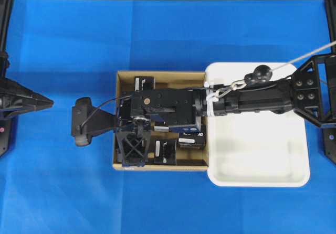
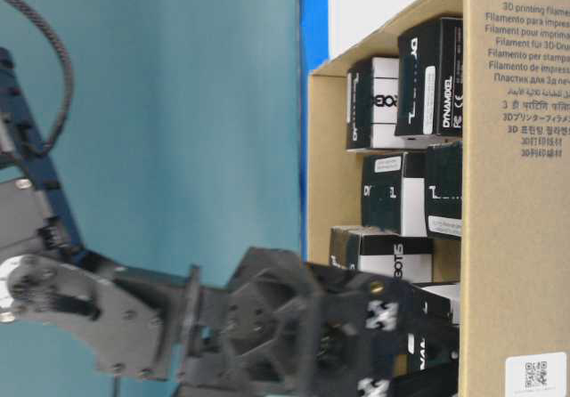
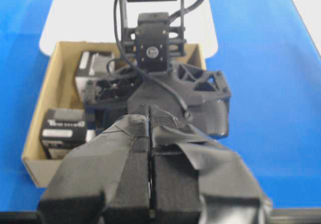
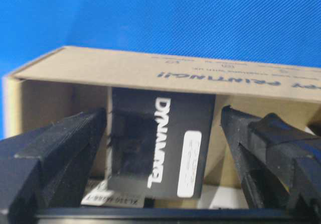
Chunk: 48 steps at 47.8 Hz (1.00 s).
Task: Pick a box that is randomly placed inside the cardboard box.
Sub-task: 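Close the right gripper on the DYNAMIXEL box inside the cardboard box, then lift the held box up and move it right over the white tray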
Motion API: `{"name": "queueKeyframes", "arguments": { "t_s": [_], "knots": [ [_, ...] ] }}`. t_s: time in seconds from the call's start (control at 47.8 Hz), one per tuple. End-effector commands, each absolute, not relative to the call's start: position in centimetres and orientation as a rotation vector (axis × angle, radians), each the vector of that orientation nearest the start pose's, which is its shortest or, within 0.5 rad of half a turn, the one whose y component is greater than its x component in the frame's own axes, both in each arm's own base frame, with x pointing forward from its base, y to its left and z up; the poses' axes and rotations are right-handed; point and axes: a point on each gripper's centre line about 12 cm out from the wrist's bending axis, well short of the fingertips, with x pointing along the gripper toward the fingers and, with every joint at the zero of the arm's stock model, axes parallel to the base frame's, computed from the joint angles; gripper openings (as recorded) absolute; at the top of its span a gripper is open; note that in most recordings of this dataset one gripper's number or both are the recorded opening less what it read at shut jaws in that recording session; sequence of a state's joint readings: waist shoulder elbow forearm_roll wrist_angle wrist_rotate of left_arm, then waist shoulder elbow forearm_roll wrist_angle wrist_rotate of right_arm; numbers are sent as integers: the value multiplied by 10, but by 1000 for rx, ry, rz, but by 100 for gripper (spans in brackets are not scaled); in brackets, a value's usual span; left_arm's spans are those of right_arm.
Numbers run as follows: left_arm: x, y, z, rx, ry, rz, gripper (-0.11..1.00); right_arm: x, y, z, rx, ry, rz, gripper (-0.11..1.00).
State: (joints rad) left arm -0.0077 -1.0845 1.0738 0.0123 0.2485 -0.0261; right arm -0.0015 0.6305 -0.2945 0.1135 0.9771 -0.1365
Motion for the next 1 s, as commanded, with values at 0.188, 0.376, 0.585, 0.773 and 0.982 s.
{"name": "queueKeyframes", "arguments": {
  "t_s": [0.188,0.376,0.585,0.773,0.982],
  "knots": [
    [179,0,306,-9,215,0,-7,537,6,115,-3,1303,121,100],
    [179,0,304,-9,222,0,-7,539,8,116,8,1292,116,100],
    [179,0,305,-13,219,1,-7,540,13,134,67,1285,79,82],
    [177,1,309,-13,202,8,-7,548,14,154,92,1202,58,60],
    [172,4,313,-13,178,27,-7,540,13,179,96,1210,58,60]
  ]
}}
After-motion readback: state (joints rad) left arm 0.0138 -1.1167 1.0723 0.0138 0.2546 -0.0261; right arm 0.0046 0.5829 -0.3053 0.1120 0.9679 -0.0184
